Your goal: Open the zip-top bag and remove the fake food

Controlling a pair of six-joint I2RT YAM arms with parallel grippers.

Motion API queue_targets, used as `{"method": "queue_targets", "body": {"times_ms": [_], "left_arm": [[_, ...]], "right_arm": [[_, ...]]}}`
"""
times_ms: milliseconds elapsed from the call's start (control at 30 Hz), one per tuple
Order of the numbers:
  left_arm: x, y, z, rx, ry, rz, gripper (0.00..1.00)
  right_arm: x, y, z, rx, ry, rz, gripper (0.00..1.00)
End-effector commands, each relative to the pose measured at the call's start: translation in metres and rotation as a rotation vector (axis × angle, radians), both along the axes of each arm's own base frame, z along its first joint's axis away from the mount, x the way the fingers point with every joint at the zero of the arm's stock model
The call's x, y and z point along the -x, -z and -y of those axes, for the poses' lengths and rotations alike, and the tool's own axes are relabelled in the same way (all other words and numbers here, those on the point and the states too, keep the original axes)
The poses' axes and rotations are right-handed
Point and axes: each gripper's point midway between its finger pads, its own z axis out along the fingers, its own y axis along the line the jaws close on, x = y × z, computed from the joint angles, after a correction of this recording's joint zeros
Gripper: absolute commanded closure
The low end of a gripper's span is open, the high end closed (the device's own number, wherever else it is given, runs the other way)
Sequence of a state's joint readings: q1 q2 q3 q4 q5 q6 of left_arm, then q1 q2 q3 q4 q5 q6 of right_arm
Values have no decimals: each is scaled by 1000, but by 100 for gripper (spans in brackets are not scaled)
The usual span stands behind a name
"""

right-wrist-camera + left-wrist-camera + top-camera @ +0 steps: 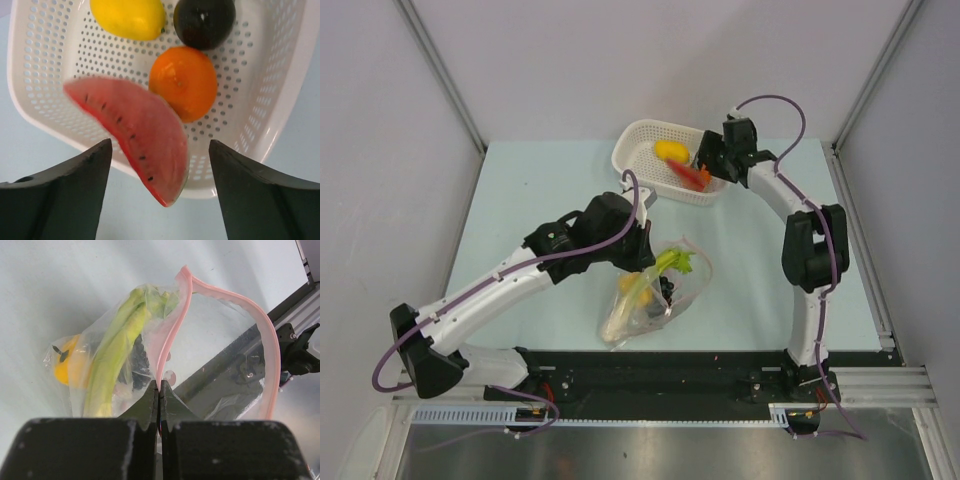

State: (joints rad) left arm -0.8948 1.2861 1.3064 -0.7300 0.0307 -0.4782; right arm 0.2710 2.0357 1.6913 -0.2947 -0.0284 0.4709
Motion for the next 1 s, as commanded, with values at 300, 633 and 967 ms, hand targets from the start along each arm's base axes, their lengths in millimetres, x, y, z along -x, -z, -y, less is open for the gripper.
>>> {"method": "queue_targets", "body": {"times_ms": [300,633,967], "left_arm": [[8,-25,8,115,20,16,100],[4,-29,15,138,12,13,100],[-1,-34,23,154,13,14,100]], "right_arm": [[111,-62,2,132,-97,-115,7],[281,-131,-16,192,-212,12,31],[326,-118,-82,-69,-252,-72,68]]}}
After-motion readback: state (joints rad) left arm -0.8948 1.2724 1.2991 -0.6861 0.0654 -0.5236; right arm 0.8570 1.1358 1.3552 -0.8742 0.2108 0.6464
